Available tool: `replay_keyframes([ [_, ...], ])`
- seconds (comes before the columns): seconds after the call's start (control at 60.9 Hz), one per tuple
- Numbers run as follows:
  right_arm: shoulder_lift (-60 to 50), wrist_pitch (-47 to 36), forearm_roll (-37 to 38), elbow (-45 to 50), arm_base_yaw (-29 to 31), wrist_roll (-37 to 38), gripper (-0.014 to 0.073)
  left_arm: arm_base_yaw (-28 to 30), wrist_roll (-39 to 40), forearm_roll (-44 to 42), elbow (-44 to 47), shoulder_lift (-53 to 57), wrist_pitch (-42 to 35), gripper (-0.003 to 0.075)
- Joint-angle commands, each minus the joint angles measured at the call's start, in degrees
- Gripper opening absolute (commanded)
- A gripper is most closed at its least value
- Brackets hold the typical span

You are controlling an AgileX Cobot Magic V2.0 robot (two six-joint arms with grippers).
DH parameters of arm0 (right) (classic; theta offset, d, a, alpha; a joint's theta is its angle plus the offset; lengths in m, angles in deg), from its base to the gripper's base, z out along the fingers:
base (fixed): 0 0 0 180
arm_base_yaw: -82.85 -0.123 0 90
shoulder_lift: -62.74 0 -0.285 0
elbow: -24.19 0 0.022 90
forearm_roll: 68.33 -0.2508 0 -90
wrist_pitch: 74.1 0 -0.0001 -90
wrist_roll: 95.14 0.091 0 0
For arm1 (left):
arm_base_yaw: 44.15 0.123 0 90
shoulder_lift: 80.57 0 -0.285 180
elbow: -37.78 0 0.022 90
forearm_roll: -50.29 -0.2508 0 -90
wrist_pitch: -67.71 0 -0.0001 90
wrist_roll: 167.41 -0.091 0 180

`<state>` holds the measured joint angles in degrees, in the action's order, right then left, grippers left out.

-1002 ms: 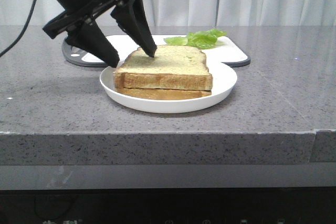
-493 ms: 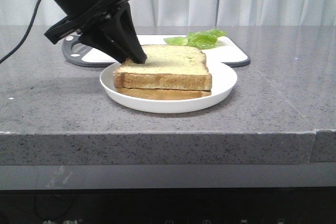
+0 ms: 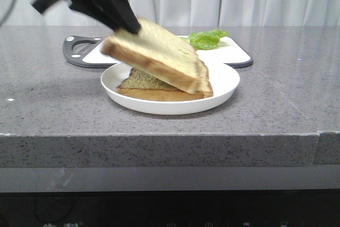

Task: Left arm grabs bread, right arm adds lettuce
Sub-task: 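Grip the top bread slice with the left gripper and lift it away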

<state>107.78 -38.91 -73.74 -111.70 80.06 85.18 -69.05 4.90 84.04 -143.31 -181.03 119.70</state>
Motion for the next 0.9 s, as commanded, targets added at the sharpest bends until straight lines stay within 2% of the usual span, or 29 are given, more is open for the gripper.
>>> replay_keyframes([
  [0.0,0.3,-3.3,-0.2,-3.0,0.3,-0.3,0.0552,2.2,-0.2,1.8,-1.4,7.0,-0.4,-0.002],
  [0.263,2.5,-0.3,-3.5,-9.9,0.3,-1.0,0.0552,10.9,-0.4,1.7,5.5,21.6,-0.2,-0.002],
  [0.542,13.4,-0.3,-11.3,-17.3,0.3,-6.2,0.054,21.7,-0.7,0.7,17.2,37.7,1.3,-0.002],
  [0.706,22.6,-0.3,-17.4,-22.8,0.3,-9.7,0.054,24.6,-0.7,-0.1,21.9,44.6,2.0,-0.002],
  [0.887,33.2,-0.3,-24.6,-29.9,0.3,-13.4,0.054,24.7,-0.7,-0.6,23.2,49.3,2.9,-0.002],
])
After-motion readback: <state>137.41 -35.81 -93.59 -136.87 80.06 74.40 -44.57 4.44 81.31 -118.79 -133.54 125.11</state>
